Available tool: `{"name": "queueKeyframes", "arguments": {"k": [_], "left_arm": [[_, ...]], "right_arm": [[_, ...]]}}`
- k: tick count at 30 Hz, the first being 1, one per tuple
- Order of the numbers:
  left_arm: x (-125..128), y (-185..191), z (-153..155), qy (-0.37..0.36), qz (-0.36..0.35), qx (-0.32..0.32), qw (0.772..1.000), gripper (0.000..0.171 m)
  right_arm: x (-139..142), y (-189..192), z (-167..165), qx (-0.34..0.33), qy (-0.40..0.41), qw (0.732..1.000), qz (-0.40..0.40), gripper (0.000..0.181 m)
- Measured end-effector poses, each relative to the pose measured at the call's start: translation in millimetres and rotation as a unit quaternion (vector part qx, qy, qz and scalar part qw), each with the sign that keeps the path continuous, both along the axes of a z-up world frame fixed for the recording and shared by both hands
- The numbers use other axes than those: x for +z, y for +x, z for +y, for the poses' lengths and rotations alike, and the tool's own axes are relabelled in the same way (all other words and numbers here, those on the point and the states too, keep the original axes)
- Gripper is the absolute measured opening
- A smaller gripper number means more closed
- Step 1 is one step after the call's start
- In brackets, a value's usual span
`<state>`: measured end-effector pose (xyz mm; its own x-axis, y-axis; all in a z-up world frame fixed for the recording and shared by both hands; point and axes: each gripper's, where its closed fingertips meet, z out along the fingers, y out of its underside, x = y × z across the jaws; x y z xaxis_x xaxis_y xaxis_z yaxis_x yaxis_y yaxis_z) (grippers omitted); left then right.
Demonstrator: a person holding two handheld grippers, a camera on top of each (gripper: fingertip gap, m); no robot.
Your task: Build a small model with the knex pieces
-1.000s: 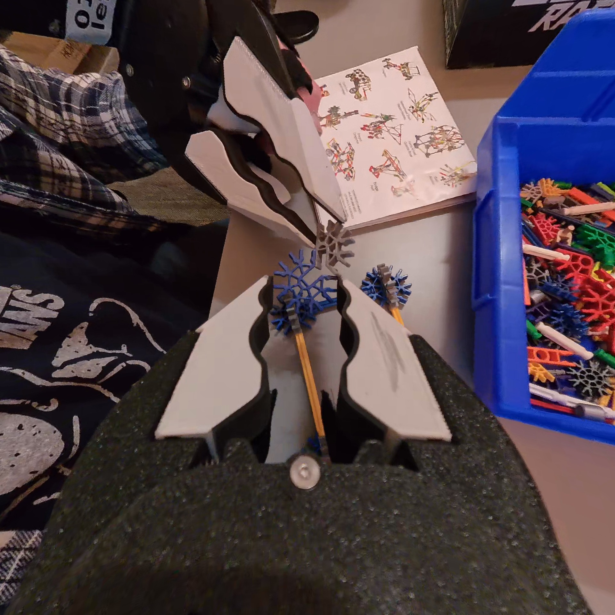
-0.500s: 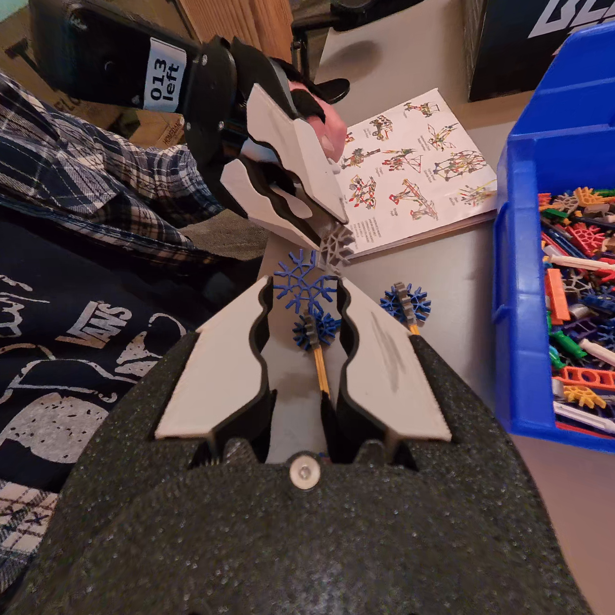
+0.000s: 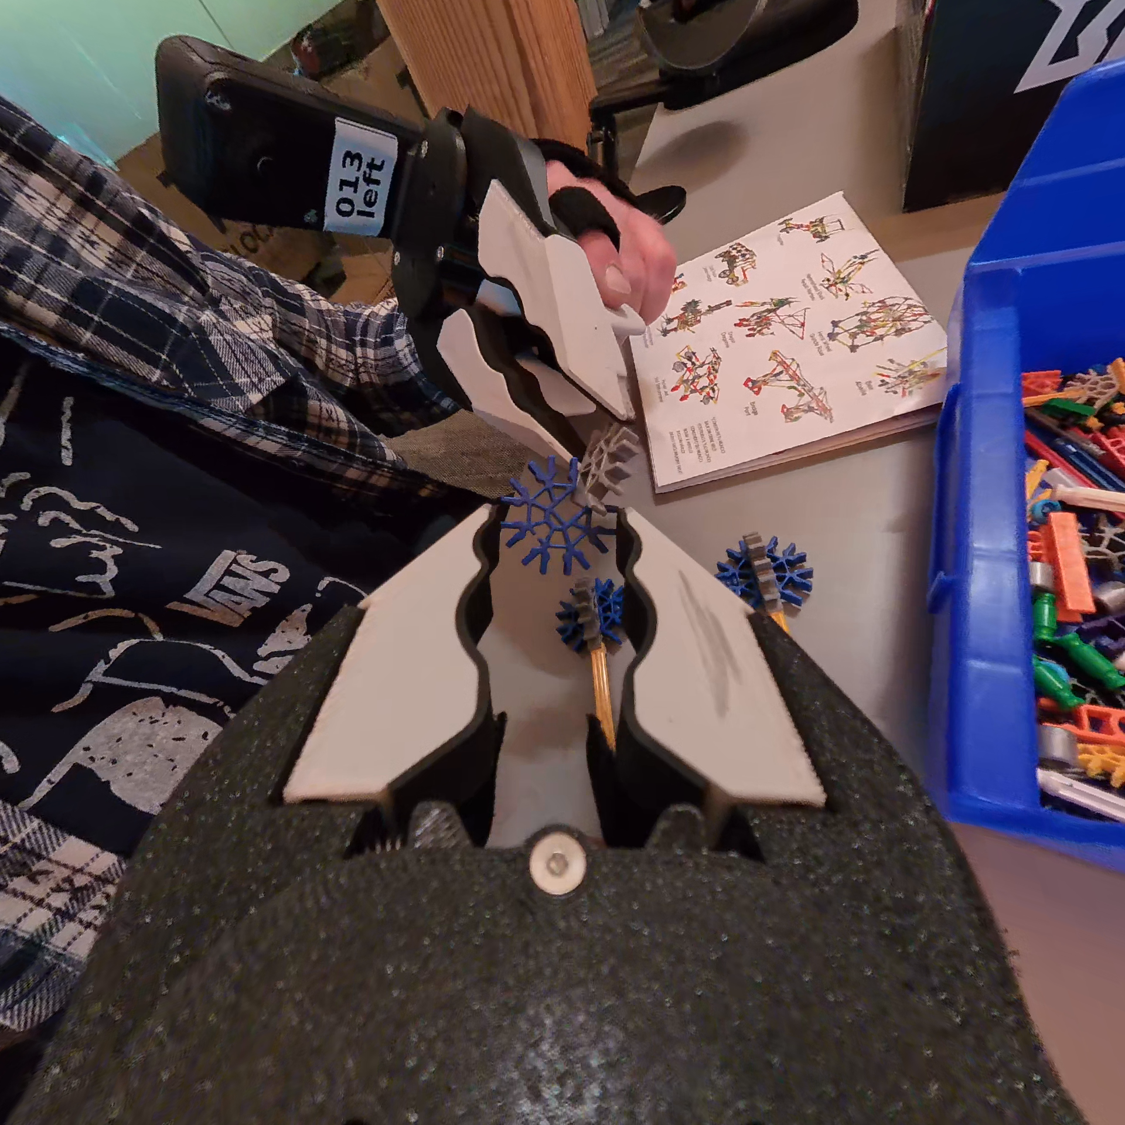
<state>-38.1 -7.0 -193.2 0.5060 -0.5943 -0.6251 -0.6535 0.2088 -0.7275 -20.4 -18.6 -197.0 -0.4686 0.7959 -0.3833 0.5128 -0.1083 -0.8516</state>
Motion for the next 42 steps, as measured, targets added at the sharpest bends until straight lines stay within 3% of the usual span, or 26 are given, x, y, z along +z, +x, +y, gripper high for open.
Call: {"name": "queueKeyframes", "arguments": {"k": [10, 16, 28, 40, 42], "left_arm": [[4.9, 3.9, -3.2, 0.009, 0.037, -0.033, 0.999, 0.015], [-7.1, 7.8, -2.1, -0.012, 0.058, -0.052, 0.997, 0.015], [-4.8, -7.6, 13.4, 0.004, 0.038, 0.011, 0.999, 0.015], [-8.2, -7.3, 16.7, -0.002, 0.011, 0.012, 1.0, 0.023], [-12.8, -8.4, 18.2, -0.011, 0.015, 0.015, 1.0, 0.028]], "right_arm": [[1.6, 0.3, -2.8, 0.024, 0.008, 1.0, 0.004, 0.036], [-3.2, -1.4, -6.4, 0.04, 0.021, 0.999, 0.002, 0.036], [2.3, -15.3, 12.3, -0.022, 0.031, 0.999, 0.035, 0.036], [-3.5, -27.3, 19.1, -0.064, 0.054, 0.995, 0.047, 0.034], [-3.3, -29.2, 18.5, -0.066, 0.055, 0.995, 0.05, 0.025]]}}
